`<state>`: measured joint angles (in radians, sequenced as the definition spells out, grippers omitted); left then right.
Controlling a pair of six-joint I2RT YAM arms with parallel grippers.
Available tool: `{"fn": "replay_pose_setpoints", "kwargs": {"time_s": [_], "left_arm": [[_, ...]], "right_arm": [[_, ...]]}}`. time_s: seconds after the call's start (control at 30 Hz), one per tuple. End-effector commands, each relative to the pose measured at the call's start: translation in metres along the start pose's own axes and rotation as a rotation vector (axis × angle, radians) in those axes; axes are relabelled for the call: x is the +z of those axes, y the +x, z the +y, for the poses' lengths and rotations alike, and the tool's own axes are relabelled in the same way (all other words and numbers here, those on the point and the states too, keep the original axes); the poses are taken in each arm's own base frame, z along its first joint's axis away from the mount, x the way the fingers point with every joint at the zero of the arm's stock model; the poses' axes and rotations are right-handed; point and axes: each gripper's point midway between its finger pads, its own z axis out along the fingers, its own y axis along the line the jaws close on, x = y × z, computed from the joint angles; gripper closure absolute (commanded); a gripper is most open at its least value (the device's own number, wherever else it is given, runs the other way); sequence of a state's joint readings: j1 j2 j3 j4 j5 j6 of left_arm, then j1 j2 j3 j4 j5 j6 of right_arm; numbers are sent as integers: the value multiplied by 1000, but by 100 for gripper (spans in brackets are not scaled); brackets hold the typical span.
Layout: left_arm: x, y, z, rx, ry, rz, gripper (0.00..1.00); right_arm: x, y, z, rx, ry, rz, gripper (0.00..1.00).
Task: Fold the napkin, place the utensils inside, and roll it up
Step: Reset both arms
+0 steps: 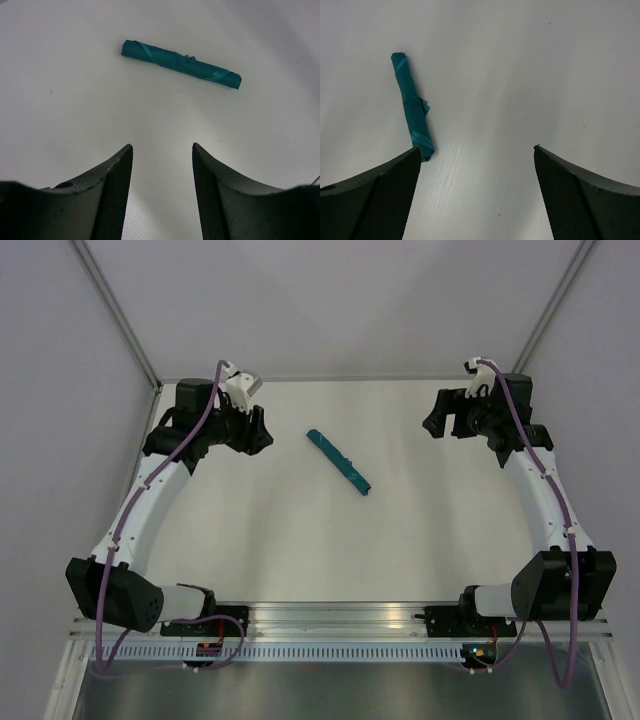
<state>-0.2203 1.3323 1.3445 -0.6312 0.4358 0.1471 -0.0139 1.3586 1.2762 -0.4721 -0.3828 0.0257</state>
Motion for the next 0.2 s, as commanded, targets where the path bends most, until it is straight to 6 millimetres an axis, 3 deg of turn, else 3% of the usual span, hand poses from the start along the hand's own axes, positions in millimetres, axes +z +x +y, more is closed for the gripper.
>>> {"fn": "replay_pose_setpoints", "kwargs": {"time_s": [0.0, 0.17], "left_arm": [[-10, -14, 2, -3, -43, -72, 44], [-12, -10, 4, -2, -51, -78, 43]], "right_arm": [[-5, -7, -8, -2, 25, -29, 2], [-6, -9, -10, 3, 32, -52, 2]]}}
